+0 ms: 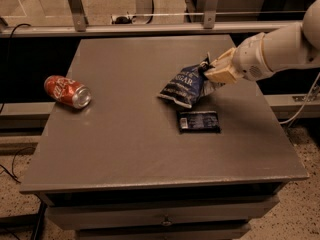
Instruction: Move blue chip bag near rxbar blueberry
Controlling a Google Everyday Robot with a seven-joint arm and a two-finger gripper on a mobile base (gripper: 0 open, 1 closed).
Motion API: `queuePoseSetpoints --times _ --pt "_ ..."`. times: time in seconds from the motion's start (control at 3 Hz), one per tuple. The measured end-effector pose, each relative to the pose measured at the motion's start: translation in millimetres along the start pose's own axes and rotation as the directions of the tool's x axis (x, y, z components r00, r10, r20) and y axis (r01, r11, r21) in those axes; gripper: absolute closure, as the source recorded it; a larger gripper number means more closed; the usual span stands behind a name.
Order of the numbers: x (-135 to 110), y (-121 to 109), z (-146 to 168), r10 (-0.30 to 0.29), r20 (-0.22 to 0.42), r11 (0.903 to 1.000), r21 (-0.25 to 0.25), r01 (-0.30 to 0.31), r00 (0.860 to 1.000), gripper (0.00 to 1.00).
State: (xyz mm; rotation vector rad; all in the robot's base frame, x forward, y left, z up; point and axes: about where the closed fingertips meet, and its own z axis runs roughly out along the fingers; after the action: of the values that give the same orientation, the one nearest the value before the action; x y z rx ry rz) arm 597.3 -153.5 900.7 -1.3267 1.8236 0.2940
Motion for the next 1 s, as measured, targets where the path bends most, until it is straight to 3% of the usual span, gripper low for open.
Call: queuePoseSetpoints --times 1.0 --pt "23.8 -13.2 19.3 0.019 -0.017 0.9994 0.029 -0.018 1.000 0.12"
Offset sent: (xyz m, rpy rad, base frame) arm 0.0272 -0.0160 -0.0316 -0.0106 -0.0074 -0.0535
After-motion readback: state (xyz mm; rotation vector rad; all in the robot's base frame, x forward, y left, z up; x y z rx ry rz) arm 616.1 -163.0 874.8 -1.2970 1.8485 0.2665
